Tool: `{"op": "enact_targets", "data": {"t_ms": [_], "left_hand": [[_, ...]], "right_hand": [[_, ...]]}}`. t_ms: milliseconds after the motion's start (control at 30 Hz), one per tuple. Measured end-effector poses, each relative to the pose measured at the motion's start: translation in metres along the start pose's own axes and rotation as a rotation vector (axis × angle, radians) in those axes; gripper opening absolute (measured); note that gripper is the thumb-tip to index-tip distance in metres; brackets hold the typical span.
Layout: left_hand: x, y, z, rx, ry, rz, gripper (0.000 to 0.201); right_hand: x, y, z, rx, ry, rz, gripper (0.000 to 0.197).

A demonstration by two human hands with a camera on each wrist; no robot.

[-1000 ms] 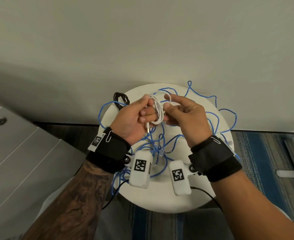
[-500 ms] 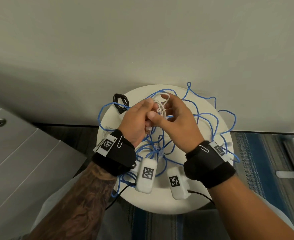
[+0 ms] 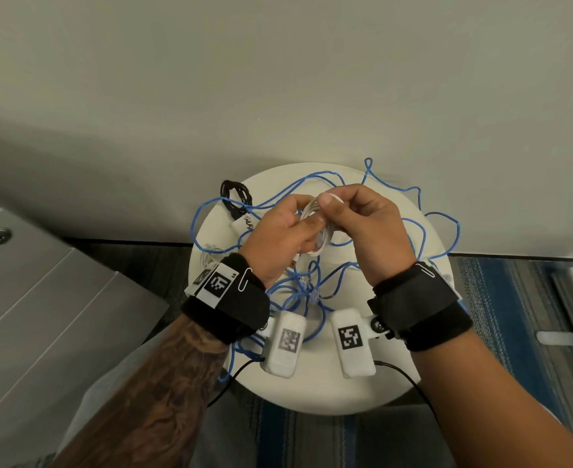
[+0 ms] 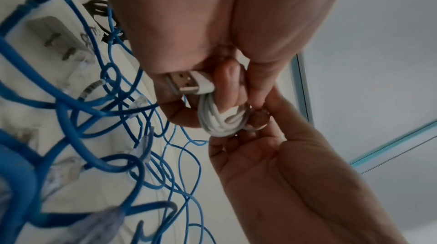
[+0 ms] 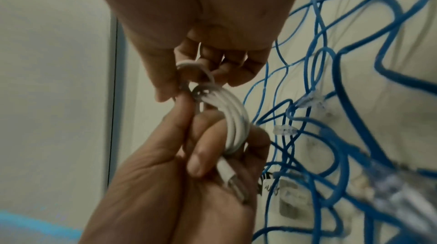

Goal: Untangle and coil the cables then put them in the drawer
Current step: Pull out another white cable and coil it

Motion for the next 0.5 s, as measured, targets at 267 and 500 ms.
{"op": "enact_targets", "data": {"t_ms": [267, 500], "left_hand": [[0.001, -0.005, -0.001, -0.059, 0.053, -0.03, 0.016], [0.006, -0.002, -0.001, 0.122, -0.132, 0.076, 0.027]], "right_hand": [[-0.004, -0.005, -0.005, 0.126, 0.1, 0.049, 0.021], [0.028, -0.029, -0.013, -0.094, -0.157, 0.263, 0.019]]}}
Point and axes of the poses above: each hand's wrist, its own z-axis away from the middle knuckle, its own y-axis out of the palm, x = y × z, the point moved 4 cm from there along -z, towards the middle knuckle, and after that the axes turned 1 degree about x, right-handed, at the moved point
